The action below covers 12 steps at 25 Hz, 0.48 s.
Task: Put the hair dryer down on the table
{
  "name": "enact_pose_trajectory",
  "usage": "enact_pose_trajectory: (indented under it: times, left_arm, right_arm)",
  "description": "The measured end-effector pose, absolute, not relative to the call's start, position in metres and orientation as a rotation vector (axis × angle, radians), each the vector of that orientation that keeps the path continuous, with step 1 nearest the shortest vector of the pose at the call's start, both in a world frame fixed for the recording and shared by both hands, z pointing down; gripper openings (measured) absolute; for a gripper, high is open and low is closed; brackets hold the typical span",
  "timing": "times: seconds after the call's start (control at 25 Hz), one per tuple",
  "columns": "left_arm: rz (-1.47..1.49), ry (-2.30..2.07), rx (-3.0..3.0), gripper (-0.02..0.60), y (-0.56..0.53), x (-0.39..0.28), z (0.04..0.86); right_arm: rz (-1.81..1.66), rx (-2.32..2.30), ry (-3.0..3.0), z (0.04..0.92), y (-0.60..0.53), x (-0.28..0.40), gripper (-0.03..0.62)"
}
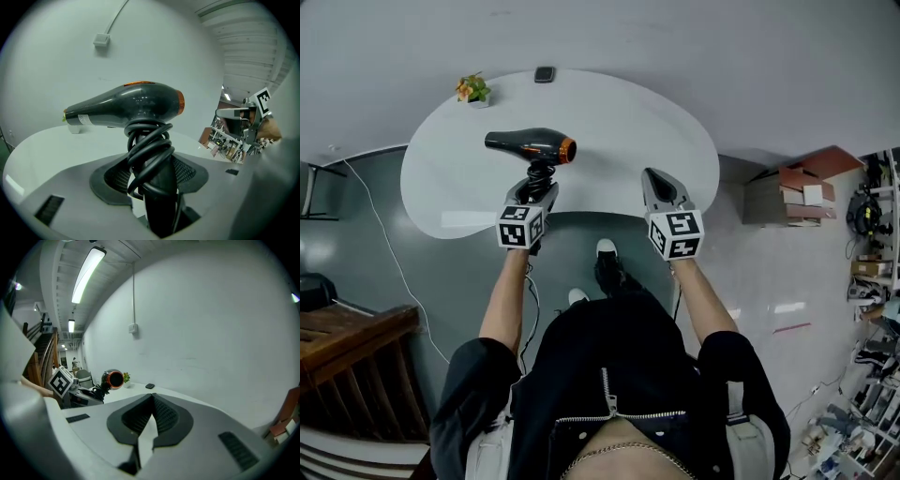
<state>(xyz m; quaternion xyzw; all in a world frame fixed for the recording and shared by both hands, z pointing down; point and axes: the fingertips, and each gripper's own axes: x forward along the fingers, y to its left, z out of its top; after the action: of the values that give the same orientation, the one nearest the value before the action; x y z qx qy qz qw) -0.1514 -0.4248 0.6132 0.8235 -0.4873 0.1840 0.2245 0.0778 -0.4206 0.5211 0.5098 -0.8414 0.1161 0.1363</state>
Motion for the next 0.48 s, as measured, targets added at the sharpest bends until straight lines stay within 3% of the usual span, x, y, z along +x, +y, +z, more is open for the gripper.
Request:
enact_pose_trajectory:
  times: [0.48]
  left_arm:
    - [0.678,-1.266,2.154,0.249,-0.473,-0.132,0.698]
  right_arm:
    - [0.407,1.454,-2.399,0.547,-0.465,0.098,0.005]
